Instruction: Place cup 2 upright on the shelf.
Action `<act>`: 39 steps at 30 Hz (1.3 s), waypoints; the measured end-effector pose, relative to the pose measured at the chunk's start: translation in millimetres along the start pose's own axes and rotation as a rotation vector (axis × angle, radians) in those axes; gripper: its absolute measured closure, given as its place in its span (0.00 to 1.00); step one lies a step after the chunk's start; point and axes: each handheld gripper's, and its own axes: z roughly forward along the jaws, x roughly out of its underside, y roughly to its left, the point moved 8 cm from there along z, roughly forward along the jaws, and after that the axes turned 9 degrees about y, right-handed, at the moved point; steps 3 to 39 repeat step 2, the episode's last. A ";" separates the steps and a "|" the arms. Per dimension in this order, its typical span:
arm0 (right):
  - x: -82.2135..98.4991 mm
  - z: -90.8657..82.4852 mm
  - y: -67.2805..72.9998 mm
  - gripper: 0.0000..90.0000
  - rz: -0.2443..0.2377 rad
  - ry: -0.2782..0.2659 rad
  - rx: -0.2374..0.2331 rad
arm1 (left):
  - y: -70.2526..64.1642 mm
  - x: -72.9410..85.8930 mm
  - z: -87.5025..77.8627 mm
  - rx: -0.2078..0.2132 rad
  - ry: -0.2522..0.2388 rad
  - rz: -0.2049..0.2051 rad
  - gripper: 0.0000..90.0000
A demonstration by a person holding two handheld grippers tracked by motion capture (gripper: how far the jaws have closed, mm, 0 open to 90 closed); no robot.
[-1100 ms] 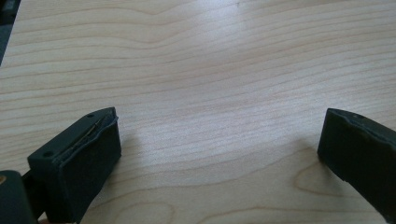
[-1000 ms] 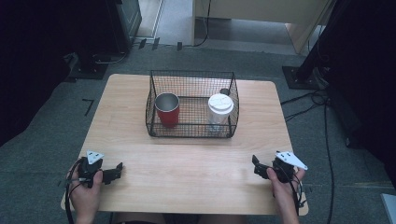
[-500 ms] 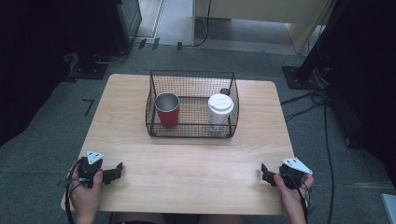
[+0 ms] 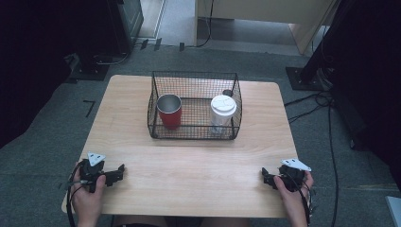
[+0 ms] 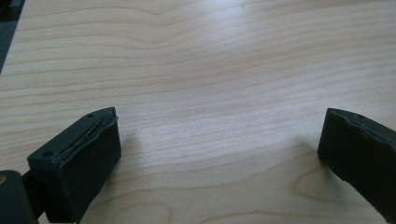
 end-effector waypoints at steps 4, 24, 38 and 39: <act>0.0 0.0 0.0 0.02 0.000 0.000 0.000 | 0.0 0.0 0.0 0.000 0.000 -0.001 0.00; 0.0 0.0 0.0 0.02 0.000 0.000 0.000 | 0.0 0.0 0.0 0.000 0.000 -0.001 0.00; 0.0 0.0 0.0 0.02 0.000 0.000 0.000 | 0.0 0.0 0.0 0.000 0.000 -0.001 0.00; 0.0 0.0 0.0 0.02 0.000 0.000 0.000 | 0.0 0.0 0.0 0.000 0.000 -0.001 0.00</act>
